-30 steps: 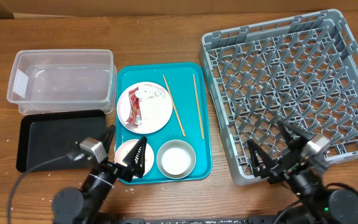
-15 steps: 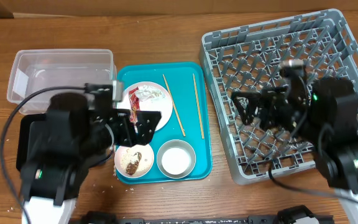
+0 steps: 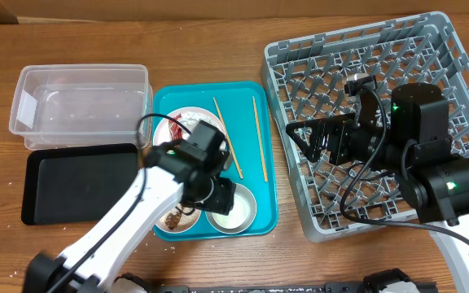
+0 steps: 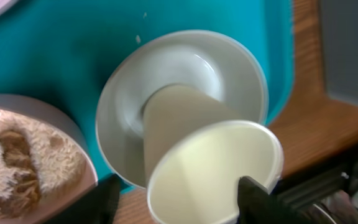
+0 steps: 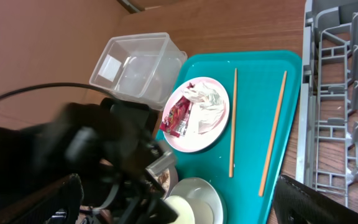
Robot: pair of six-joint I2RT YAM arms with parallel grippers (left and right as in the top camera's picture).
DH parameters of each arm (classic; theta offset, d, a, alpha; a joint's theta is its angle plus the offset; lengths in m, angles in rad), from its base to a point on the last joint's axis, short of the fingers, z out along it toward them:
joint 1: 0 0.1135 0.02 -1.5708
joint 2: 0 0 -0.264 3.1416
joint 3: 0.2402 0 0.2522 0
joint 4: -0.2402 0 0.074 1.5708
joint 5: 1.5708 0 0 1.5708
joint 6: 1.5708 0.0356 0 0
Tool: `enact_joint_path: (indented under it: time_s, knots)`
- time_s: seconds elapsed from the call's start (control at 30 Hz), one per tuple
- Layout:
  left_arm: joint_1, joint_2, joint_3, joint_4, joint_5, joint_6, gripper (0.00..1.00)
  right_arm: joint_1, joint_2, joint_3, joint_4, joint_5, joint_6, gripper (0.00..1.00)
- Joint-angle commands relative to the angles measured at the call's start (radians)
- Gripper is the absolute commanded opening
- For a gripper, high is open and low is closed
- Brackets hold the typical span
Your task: Sort waste into correct bins and load items into the dishwasher
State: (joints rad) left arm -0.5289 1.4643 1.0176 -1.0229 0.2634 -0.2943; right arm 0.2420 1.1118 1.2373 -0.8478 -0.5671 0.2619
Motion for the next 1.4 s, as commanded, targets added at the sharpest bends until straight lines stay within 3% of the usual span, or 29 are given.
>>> enact_joint_path:
  time_s: [0.0, 0.07, 0.13, 0.17, 0.5, 0.63, 0.77, 0.9, 1.07, 1.13, 1.23, 1.37]
  knots:
    - [-0.017, 0.079, -0.017, 0.048, -0.069, -0.032, 0.46, -0.002, -0.010, 0.030, 0.000, -0.010, 0.001, 1.00]
    - [-0.017, 0.099, -0.017, 0.063, -0.072, -0.040, 0.34, -0.002, -0.010, 0.030, 0.000, -0.004, 0.001, 1.00]
    - [-0.017, 0.106, -0.016, 0.062, -0.069, -0.056, 0.10, -0.002, -0.010, 0.030, 0.000, 0.004, 0.001, 1.00]
    - [-0.016, 0.105, -0.012, 0.056, -0.060, -0.058, 0.04, -0.001, -0.010, 0.030, 0.000, 0.004, 0.001, 1.00]
    - [0.055, 0.020, 0.237, -0.182, -0.037, -0.036, 0.04, -0.001, -0.010, 0.030, -0.018, -0.008, 0.001, 1.00]
    - [0.249, -0.034, 0.360, -0.222, 0.309, 0.113, 0.04, 0.001, 0.010, 0.029, -0.041, -0.020, 0.013, 0.99]
    - [0.445, -0.029, 0.383, -0.237, 0.782, 0.245, 0.04, 0.034, 0.057, 0.026, -0.037, -0.084, 0.011, 0.96]
    - [0.537, -0.017, 0.383, -0.316, 0.995, 0.325, 0.04, 0.097, 0.124, 0.026, 0.056, -0.266, -0.057, 0.95]
    - [0.541, -0.016, 0.383, -0.433, 1.065, 0.374, 0.04, 0.187, 0.190, 0.026, 0.247, -0.536, -0.140, 0.93]
    - [0.541, -0.016, 0.383, -0.445, 1.065, 0.381, 0.04, 0.213, 0.200, 0.026, 0.283, -0.553, -0.139, 0.93]
    - [0.541, -0.016, 0.383, -0.440, 1.064, 0.383, 0.04, 0.259, 0.207, 0.026, 0.314, -0.557, -0.139, 0.81]
    - [0.541, -0.016, 0.383, -0.431, 1.065, 0.388, 0.04, 0.299, 0.207, 0.026, 0.337, -0.558, -0.139, 0.76]
